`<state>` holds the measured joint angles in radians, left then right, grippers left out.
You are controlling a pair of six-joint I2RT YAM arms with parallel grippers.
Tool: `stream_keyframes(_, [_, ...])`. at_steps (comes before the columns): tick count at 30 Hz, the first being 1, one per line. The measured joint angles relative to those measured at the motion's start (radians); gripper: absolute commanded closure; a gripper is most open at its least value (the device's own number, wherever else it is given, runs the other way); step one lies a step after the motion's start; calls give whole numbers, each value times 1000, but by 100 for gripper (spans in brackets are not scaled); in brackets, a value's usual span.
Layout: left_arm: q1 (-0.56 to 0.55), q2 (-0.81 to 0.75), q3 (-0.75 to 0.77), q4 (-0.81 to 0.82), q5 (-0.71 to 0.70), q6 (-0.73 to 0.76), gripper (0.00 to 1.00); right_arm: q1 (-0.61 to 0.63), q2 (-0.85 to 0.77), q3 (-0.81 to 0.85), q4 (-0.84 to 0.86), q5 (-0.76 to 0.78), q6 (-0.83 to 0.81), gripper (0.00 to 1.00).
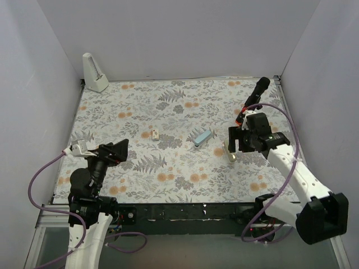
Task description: Load the staples into the stapler
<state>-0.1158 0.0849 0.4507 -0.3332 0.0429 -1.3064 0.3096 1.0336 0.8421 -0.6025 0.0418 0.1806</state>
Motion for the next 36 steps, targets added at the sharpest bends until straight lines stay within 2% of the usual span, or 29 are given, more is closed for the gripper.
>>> stream_keyframes(4, [-16,-21,-19,8,38,14,2,33,157,30,-47,16,2,12])
stream_keyframes(11, [-41,-55,-20,28,55,36,2,79,386,154,-54,61,-4,28])
stream_keyframes(18, [-50,-70,-20,30,63,42,2,79,547,293,-60,80,-24,34])
stream_keyframes(25, [-50,-74,-20,32,66,43,2,80,664,357,-64,85,-37,36])
stream_keyframes(27, [-50,-74,-20,32,66,43,2,84,688,360,-71,87,-43,39])
stream_keyframes(36, [-50,-74,-20,36,72,43,2,93,723,361,-83,87,-61,43])
